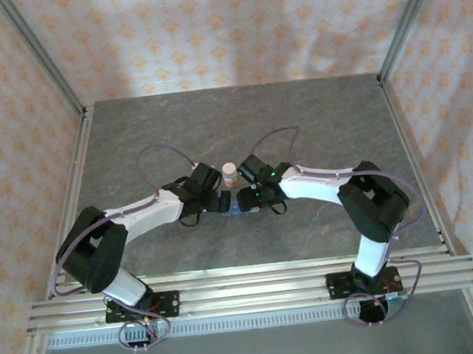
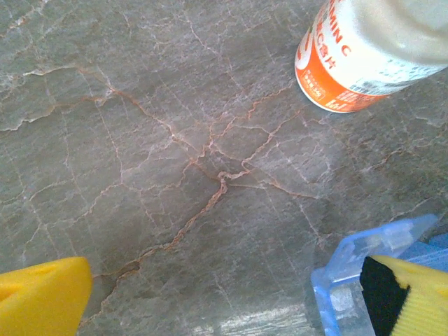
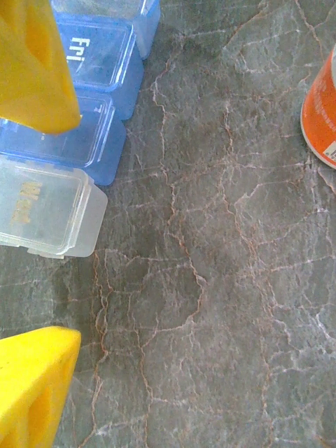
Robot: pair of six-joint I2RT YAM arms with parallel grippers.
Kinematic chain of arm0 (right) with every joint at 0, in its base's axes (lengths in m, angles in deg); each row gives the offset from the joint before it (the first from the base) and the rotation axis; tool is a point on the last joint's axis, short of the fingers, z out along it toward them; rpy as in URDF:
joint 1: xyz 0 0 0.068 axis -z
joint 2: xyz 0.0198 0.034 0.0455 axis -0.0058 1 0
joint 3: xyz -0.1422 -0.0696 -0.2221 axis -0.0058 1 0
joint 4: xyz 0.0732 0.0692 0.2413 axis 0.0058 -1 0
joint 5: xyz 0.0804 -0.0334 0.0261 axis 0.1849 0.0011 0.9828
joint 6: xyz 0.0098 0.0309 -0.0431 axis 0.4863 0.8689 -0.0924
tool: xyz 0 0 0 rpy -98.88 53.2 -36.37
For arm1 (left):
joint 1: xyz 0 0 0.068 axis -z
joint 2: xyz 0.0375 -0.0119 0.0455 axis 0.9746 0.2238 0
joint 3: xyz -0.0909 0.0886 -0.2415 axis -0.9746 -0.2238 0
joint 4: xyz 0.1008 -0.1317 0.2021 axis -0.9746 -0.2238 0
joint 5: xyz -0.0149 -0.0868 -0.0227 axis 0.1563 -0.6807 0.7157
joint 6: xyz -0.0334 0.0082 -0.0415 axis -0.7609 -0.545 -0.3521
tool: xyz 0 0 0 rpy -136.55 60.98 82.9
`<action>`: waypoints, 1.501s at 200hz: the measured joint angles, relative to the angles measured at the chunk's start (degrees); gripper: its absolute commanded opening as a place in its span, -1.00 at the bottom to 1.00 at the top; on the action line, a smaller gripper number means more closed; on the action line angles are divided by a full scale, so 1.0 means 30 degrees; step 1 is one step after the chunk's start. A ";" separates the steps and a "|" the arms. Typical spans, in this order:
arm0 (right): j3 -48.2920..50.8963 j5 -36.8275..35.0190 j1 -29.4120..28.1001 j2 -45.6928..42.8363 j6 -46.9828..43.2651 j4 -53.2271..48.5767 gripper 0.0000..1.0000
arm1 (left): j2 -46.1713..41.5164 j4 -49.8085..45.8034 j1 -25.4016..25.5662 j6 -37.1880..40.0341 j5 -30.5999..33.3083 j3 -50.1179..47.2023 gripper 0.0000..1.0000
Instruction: Sort the pills into containers
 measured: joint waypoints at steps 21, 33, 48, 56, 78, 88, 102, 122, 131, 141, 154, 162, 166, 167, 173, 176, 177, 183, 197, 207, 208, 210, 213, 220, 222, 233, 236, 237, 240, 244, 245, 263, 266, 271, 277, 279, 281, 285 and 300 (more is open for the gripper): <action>0.0000 0.0000 0.0000 0.0000 0.0029 0.0000 0.49 | 0.0109 0.0044 0.0000 0.0000 0.0000 0.0000 0.99; 0.0000 0.0000 0.0000 0.0000 0.0066 -0.0007 0.49 | 0.0131 0.0073 0.0000 0.0000 0.0007 0.0000 1.00; 0.0000 0.0000 0.0000 0.0000 0.0080 0.0000 0.49 | 0.0131 0.0087 0.0000 0.0000 0.0007 0.0000 1.00; -0.0007 0.0007 0.0000 0.0000 0.0124 -0.0007 0.49 | 0.0138 0.0087 0.0000 0.0007 0.0007 -0.0007 1.00; -0.0007 0.0029 0.0000 0.0000 0.0138 -0.0007 0.49 | 0.0182 0.0175 0.0000 0.0066 0.0000 -0.0007 1.00; -0.0007 0.0044 0.0000 0.0000 0.0138 -0.0015 0.49 | 0.0204 0.0197 0.0000 0.0066 0.0000 -0.0007 1.00; -0.0007 0.0044 0.0000 0.0000 0.0153 -0.0015 0.49 | 0.0204 0.0204 0.0000 0.0073 0.0000 -0.0007 1.00; -0.0007 0.0044 0.0000 -0.0007 0.0204 -0.0029 0.52 | 0.0160 0.0197 0.0000 0.0102 -0.0007 0.0000 1.00; -0.0015 0.0044 0.0000 -0.0029 0.0211 -0.0044 0.53 | 0.0015 0.0146 -0.0007 0.0168 -0.0022 0.0000 1.00; -0.0044 0.0036 0.0000 -0.0073 0.0204 -0.0160 0.54 | -0.0219 0.0109 -0.0007 0.0226 -0.0066 0.0007 1.00; -0.0080 0.0022 0.0015 -0.0160 0.0197 -0.0350 0.56 | -0.0721 0.0007 -0.0007 0.0233 -0.0073 0.0058 1.00; -0.0102 0.0015 0.0015 -0.0233 0.0197 -0.0495 0.58 | -0.1078 -0.0073 -0.0007 0.0233 -0.0073 0.0131 1.00; -0.0102 0.0000 0.0015 -0.0291 0.0189 -0.0568 0.58 | -0.1290 -0.0080 -0.0007 0.0233 -0.0073 0.0153 1.00; -0.0102 0.0000 0.0007 -0.0306 0.0189 -0.0605 0.58 | -0.1355 -0.0080 -0.0007 0.0233 -0.0073 0.0168 1.00; -0.0109 -0.0007 0.0015 -0.0408 0.0189 -0.0750 0.58 | -0.1661 -0.0109 -0.0022 0.0233 -0.0080 0.0240 1.00; -0.0109 0.0000 0.0015 -0.0452 0.0189 -0.0816 0.59 | -0.1807 -0.0109 -0.0051 0.0226 -0.0080 0.0277 1.00; -0.0109 -0.0007 0.0007 -0.0466 0.0189 -0.0823 0.59 | -0.1851 -0.0102 -0.0058 0.0226 -0.0080 0.0284 1.00; -0.0109 -0.0007 0.0007 -0.0583 0.0182 -0.0933 0.59 | -0.2157 -0.0109 -0.0102 0.0226 -0.0087 0.0364 1.00; -0.0117 -0.0007 0.0007 -0.0947 0.0102 -0.1100 0.60 | -0.2805 -0.0102 -0.0255 0.0219 -0.0087 0.0466 1.00; -0.0117 0.0000 0.0007 -0.1217 0.0029 -0.1173 0.61 | -0.3257 -0.0095 -0.0401 0.0219 -0.0080 0.0503 1.00; -0.0117 0.0000 0.0007 -0.1253 0.0000 -0.1180 0.61 | -0.3286 -0.0095 -0.0415 0.0219 -0.0087 0.0503 1.00; -0.0117 0.0000 0.0007 -0.1297 -0.0022 -0.1195 0.61 | -0.3381 -0.0102 -0.0459 0.0211 -0.0080 0.0503 1.00; -0.0117 0.0029 0.0015 -0.1399 -0.0036 -0.1209 0.61 | -0.3504 -0.0102 -0.0503 0.0211 -0.0087 0.0503 1.00; -0.0117 0.0066 0.0007 -0.1566 -0.0102 -0.1224 0.61 | -0.3752 -0.0124 -0.0597 0.0211 -0.0080 0.0503 1.00; -0.0117 0.0080 0.0007 -0.1610 -0.0109 -0.1239 0.62 | -0.3796 -0.0124 -0.0627 0.0211 -0.0087 0.0503 0.99; -0.0102 0.0211 0.0007 -0.1836 -0.0270 -0.1231 0.62 | -0.4146 -0.0146 -0.0765 0.0211 -0.0073 0.0503 1.00; -0.0095 0.0284 0.0007 -0.1887 -0.0328 -0.1224 0.62 | -0.4233 -0.0153 -0.0823 0.0211 -0.0073 0.0503 1.00; -0.0087 0.0306 0.0007 -0.1916 -0.0350 -0.1224 0.62 | -0.4255 -0.0153 -0.0838 0.0211 -0.0073 0.0503 1.00; -0.0066 0.0364 0.0007 -0.1960 -0.0401 -0.1224 0.62 | -0.4328 -0.0153 -0.0889 0.0211 -0.0073 0.0503 1.00; -0.0029 0.0459 0.0007 -0.2025 -0.0466 -0.1217 0.62 | -0.4430 -0.0153 -0.0962 0.0211 -0.0073 0.0503 1.00; -0.0022 0.0474 0.0007 -0.2040 -0.0481 -0.1217 0.62 | -0.4452 -0.0153 -0.0976 0.0211 -0.0073 0.0503 1.00; 0.0335 0.0954 0.0007 -0.2266 -0.0823 -0.1166 0.62 | -0.4779 -0.0168 -0.1260 0.0211 -0.0073 0.0503 1.00; 0.0415 0.1056 -0.0007 -0.2295 -0.0903 -0.1158 0.62 | -0.4838 -0.0182 -0.1297 0.0211 -0.0073 0.0503 1.00; 0.0517 0.1166 -0.0015 -0.2324 -0.0984 -0.1158 0.61 | -0.4918 -0.0197 -0.1392 0.0211 -0.0073 0.0503 1.00; 0.0670 0.1297 -0.0051 -0.2339 -0.1107 -0.1166 0.62 | -0.5020 -0.0211 -0.1501 0.0211 -0.0073 0.0503 1.00; 0.0707 0.1333 -0.0066 -0.2339 -0.1137 -0.1166 0.62 | -0.5056 -0.0219 -0.1530 0.0211 -0.0073 0.0503 1.00; 0.0765 0.1370 -0.0095 -0.2339 -0.1195 -0.1158 0.62 | -0.5078 -0.0219 -0.1559 0.0211 -0.0073 0.0503 1.00; 0.0860 0.1443 -0.0146 -0.2339 -0.1268 -0.1166 0.62 | -0.5144 -0.0226 -0.1639 0.0219 -0.0073 0.0495 0.99; 0.1188 0.1515 -0.0415 -0.2339 -0.1530 -0.1166 0.62 | -0.5326 -0.0226 -0.1909 0.0211 -0.0087 0.0495 1.00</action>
